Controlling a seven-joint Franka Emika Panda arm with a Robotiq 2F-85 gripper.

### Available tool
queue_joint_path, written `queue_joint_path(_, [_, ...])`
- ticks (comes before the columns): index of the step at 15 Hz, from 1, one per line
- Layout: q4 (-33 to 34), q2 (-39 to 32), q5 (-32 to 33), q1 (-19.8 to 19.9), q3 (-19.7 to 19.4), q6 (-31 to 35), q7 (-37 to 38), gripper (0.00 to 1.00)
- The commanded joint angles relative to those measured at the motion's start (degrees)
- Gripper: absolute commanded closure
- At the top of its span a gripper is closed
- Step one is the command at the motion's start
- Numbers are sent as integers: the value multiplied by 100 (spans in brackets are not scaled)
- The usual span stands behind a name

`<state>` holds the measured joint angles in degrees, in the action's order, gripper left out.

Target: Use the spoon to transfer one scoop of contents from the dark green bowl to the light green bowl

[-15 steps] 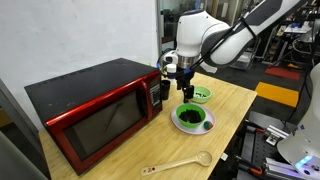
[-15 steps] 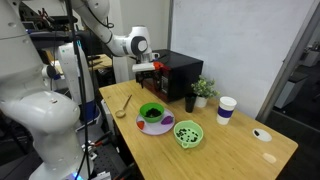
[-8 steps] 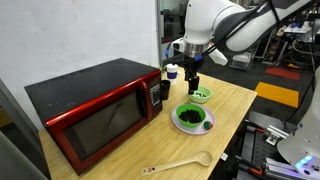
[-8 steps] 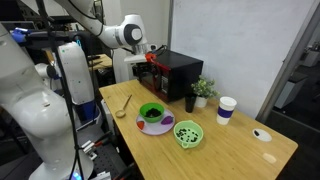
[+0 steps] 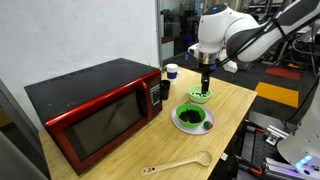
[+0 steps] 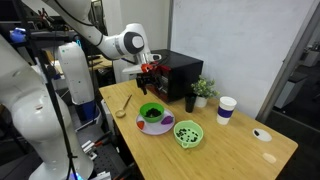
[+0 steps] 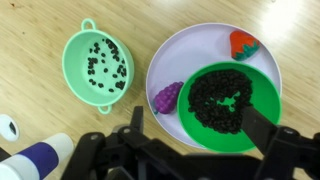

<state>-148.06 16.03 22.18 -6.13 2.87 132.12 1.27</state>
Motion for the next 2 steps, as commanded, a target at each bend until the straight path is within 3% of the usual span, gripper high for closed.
queue_joint_path(1, [-45, 32, -24, 159, 121, 2, 22, 0])
queue_joint_path(2, [-68, 50, -21, 173, 122, 2, 45, 0])
